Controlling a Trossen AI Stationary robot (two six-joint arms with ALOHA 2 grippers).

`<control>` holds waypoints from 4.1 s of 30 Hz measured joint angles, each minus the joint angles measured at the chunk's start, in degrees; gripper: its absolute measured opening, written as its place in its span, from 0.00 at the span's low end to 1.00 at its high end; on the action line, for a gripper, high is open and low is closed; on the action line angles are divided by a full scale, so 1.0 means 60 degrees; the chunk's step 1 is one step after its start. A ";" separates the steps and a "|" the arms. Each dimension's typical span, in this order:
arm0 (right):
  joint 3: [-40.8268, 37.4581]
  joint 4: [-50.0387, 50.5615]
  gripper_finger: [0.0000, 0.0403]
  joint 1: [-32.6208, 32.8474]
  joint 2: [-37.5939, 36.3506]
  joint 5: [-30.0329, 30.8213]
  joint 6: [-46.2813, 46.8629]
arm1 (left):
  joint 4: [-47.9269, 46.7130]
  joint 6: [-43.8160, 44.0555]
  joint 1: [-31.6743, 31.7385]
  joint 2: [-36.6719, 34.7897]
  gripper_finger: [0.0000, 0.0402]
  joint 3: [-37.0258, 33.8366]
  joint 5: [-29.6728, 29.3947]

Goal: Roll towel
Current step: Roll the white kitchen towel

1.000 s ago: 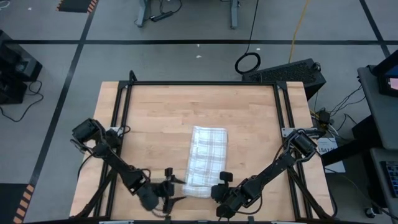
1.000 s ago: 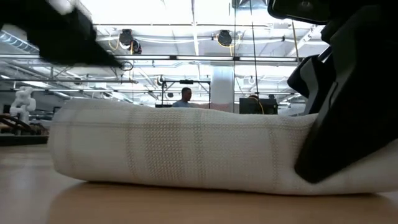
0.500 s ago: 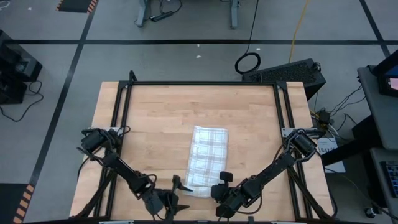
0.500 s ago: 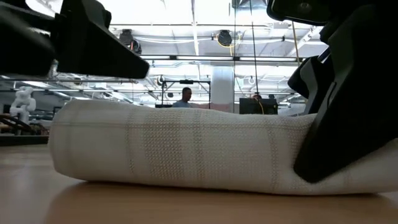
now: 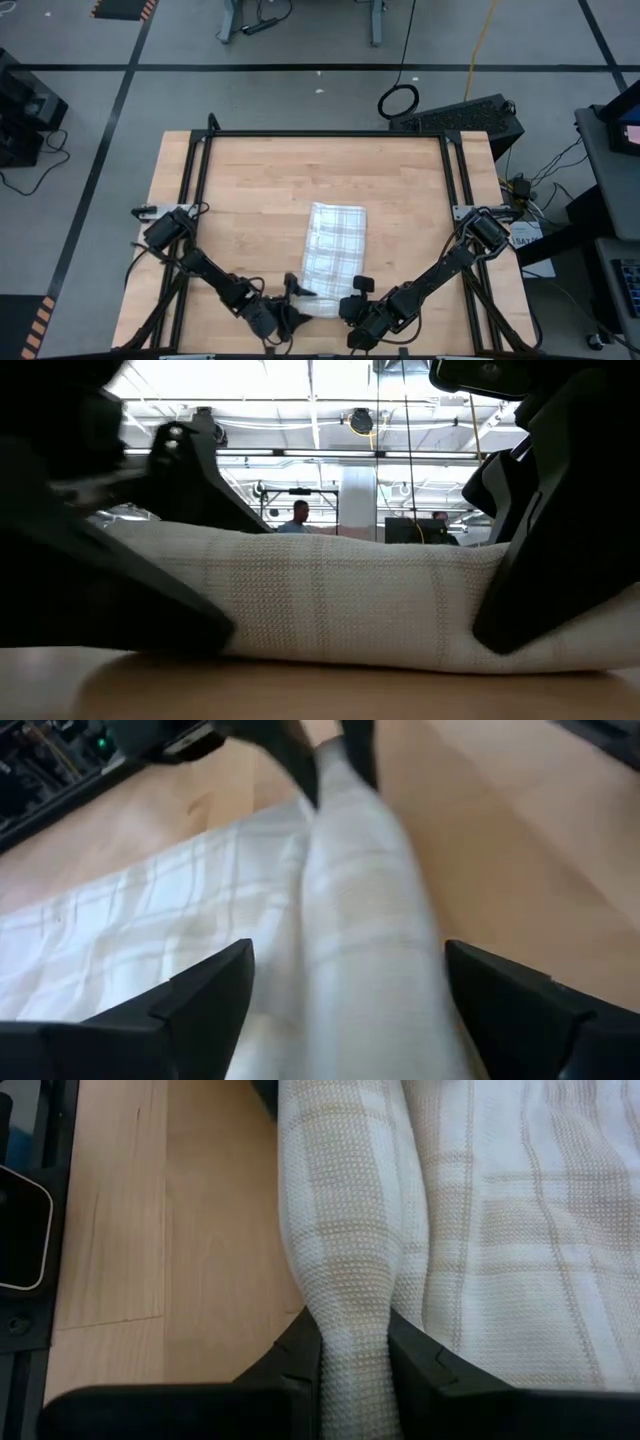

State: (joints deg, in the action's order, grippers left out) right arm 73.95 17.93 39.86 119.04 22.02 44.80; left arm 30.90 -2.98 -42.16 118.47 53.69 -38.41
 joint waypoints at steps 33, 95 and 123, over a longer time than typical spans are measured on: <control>0.2594 0.3078 0.56 0.1337 0.0422 0.2448 -0.1358 | -0.1703 0.6205 0.1483 -0.0699 0.22 0.0007 0.4437; 0.2452 0.2613 0.17 -0.2082 0.1013 -0.3832 -0.2565 | -0.2234 0.2505 -0.1277 -0.1097 0.65 -0.0080 -0.0721; 0.2437 0.2181 0.17 -0.2222 0.1027 -0.3972 -0.1747 | -0.3418 0.2426 -0.0910 -0.0692 0.69 -0.0022 -0.1361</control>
State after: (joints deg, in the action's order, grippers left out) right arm 88.58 31.01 26.52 125.21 -1.81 34.31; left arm 10.39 11.57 -47.62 114.32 53.56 -46.58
